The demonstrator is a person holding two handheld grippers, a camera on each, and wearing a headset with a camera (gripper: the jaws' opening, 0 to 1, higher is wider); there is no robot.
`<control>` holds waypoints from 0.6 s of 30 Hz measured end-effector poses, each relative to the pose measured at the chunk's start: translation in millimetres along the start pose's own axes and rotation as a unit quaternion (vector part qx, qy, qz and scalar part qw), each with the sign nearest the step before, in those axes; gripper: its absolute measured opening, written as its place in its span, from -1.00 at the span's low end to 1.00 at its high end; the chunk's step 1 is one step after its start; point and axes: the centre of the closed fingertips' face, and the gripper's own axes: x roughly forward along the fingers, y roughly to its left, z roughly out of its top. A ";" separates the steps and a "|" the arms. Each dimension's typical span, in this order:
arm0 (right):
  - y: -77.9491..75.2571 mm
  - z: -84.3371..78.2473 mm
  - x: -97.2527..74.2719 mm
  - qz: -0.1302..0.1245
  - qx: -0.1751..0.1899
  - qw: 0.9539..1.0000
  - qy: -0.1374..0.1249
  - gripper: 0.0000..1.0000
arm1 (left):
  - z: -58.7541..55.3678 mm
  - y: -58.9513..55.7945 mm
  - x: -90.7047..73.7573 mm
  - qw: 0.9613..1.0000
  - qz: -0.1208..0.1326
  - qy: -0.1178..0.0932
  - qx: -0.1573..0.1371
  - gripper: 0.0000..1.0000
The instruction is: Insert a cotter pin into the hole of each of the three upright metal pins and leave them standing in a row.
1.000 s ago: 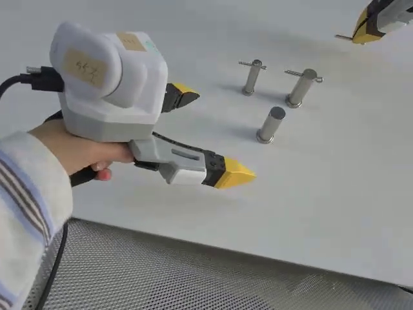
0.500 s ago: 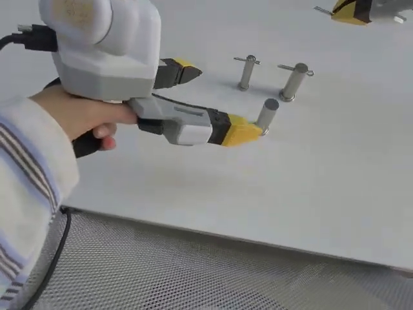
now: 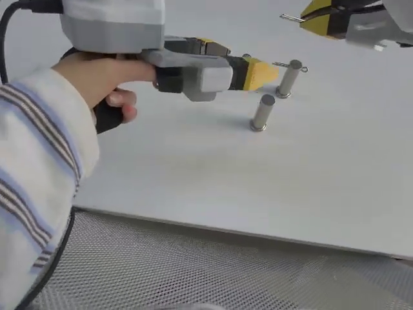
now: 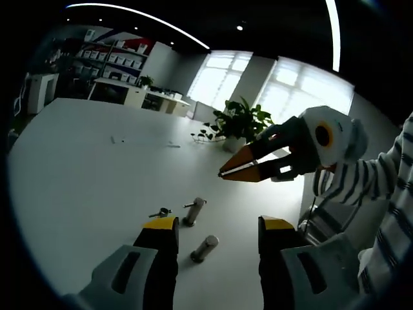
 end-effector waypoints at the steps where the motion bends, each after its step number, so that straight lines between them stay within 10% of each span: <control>1: 0.9 1.9 -0.1 -0.001 0.000 1.000 -0.003 -1.00 | 1.8 0.7 0.7 1.000 0.000 -0.003 -0.004 -0.13; 18: 11.4 26.4 -1.9 -0.005 -0.010 0.999 -0.030 -1.00 | 12.5 -11.7 7.3 0.999 -0.023 -0.025 -0.037 -0.85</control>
